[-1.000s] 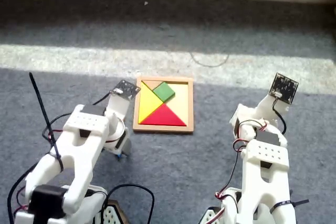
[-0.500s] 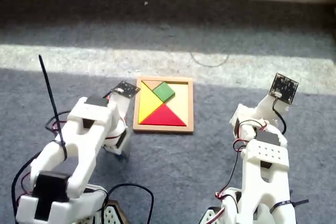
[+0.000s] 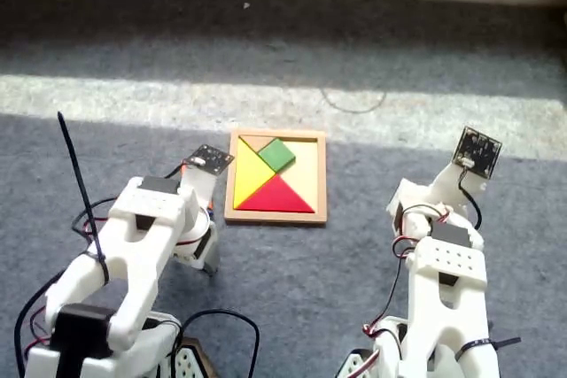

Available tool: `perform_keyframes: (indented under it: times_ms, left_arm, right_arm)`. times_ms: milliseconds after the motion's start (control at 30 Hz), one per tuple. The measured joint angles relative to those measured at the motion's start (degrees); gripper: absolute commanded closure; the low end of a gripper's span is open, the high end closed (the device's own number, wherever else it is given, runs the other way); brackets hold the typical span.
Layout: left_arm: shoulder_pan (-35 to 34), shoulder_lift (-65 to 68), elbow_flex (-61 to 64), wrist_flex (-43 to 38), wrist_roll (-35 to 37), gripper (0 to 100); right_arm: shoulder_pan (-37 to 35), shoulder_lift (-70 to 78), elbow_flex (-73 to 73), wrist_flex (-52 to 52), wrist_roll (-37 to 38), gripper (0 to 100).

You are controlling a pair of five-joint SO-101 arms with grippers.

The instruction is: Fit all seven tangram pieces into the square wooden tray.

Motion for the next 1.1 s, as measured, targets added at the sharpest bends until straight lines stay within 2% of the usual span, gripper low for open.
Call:
perform_keyframes:
  times_ms: [233,400,567,1100]
  left_arm:
    - [0.0,8.0,-5.5,0.4,2.5,77]
    - [0.1,8.4,-5.9,0.4,5.6,78]
    - [0.4,8.4,-5.9,0.4,6.2,86]
    - [1.3,8.4,-6.9,0.4,6.5,86]
  right_arm:
    - [0.0,0.0,0.0,-0.1,0.0,98.8]
    - [0.0,0.0,0.0,-0.1,0.0,98.8]
    - [0.0,0.0,0.0,-0.1,0.0,98.8]
    - [0.0,0.0,0.0,-0.1,0.0,98.8]
